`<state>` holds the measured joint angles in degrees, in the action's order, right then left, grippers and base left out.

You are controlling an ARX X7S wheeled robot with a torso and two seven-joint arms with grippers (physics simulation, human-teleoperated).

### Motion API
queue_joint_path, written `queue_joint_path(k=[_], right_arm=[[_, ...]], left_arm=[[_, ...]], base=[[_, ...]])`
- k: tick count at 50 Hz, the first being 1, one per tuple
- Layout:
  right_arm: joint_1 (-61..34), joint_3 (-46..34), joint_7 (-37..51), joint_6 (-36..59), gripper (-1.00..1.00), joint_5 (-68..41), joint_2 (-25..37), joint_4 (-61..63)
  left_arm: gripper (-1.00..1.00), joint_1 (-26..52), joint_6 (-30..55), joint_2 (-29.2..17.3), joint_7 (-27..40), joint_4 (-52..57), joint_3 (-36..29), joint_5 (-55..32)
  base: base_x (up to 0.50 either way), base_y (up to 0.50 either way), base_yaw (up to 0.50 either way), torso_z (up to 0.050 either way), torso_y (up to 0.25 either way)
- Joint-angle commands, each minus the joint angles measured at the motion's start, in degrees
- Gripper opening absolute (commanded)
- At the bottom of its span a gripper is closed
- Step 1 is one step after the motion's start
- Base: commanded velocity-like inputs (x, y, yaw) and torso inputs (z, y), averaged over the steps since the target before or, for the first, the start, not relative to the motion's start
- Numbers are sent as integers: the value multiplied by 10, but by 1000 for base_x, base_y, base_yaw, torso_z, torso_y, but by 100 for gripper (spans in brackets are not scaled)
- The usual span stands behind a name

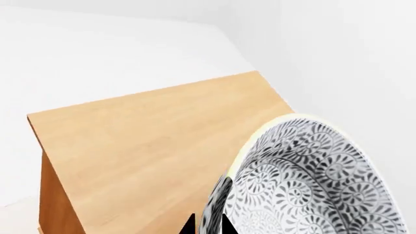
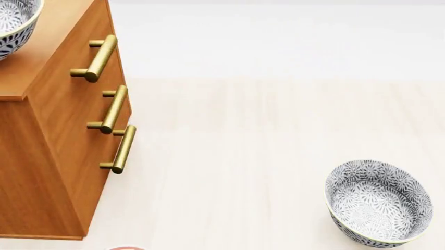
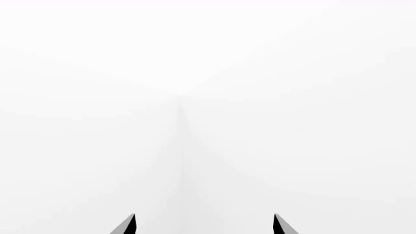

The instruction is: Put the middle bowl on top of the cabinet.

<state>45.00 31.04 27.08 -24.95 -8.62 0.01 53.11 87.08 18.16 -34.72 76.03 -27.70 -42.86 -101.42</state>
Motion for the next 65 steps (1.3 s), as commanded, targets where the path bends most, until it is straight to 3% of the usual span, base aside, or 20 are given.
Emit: queue_joint_path(k=[1,27,28,40,65], right_arm=[[0,-6,2,2,100,7,0,3],[0,2,-6,-2,100,0,0,0],[0,2,-5,-2,100,1,0,1],[0,0,-5,-1,100,3,0,3],[0,-8,-2,-1,100,15,0,1]], left_arm=[[-100,1,-8,-15,-13,-16,4,11],[-100,-18,-14,-17,-31,-12,-4,26],[100,-18,-14,-20,-28,-7,-4,27],[100,-8,-21,-25,-30,23,-3,43],[100,43,1,-83,36,226,-6,88]], base=[[0,0,0,0,0],[0,0,0,0,0],[0,0,0,0,0],[0,0,0,0,0],[0,0,0,0,0]])
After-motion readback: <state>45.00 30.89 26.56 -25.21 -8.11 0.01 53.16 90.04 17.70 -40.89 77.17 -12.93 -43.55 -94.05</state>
